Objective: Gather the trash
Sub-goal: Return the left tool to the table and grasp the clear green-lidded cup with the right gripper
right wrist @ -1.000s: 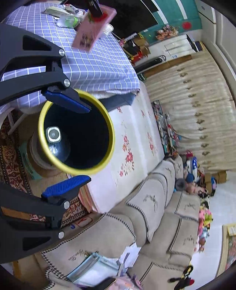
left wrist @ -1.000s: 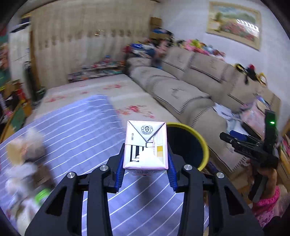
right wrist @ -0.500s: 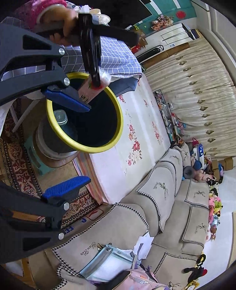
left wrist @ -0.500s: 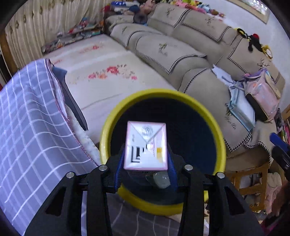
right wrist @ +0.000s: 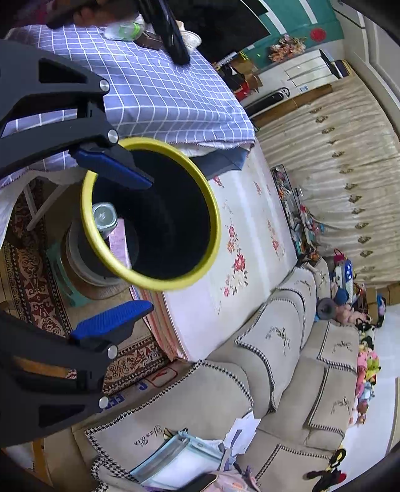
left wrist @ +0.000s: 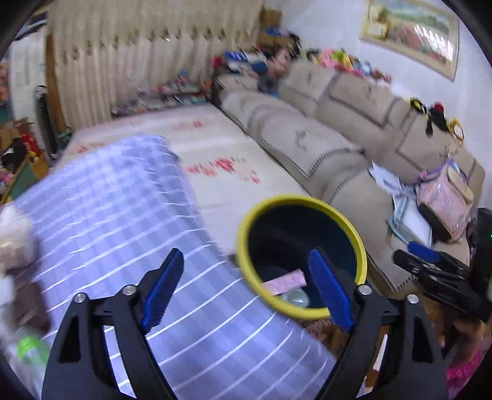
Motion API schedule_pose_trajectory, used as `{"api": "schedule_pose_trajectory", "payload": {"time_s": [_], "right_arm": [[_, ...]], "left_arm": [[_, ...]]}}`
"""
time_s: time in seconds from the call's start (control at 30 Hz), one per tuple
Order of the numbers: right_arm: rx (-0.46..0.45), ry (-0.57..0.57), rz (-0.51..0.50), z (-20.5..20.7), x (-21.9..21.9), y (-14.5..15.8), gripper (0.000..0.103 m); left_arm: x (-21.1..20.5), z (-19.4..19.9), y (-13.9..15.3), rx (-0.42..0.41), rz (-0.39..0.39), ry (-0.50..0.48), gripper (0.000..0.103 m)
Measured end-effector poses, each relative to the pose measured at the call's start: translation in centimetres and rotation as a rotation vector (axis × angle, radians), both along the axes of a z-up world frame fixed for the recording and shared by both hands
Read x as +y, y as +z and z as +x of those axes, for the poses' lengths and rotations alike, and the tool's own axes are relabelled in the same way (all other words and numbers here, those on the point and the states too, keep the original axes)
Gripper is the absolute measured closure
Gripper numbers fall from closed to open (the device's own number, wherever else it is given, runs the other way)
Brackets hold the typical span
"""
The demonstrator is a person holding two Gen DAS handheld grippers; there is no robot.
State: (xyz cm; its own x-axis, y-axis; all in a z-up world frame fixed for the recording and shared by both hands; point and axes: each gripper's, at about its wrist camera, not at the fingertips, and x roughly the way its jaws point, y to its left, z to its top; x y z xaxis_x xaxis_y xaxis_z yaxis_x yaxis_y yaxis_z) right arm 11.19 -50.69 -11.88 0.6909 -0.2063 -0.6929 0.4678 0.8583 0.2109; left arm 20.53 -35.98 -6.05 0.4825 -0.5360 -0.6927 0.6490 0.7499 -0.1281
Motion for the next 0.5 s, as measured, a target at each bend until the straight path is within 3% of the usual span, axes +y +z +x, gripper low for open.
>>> {"api": "schedule_pose_trajectory", "payload": {"time_s": [0.2, 0.5], "right_arm": [[0.008, 0.079, -0.006, 2.4, 3.1, 0.2, 0.031], [0.007, 0.364, -0.016, 8.9, 14.0, 0.7, 0.03]], "left_arm": [[11.5, -3.2, 2.8, -0.071, -0.037, 0.204, 0.012], [27.9, -7.3, 1.8, -0.069, -0.03, 0.529, 0.011]]}}
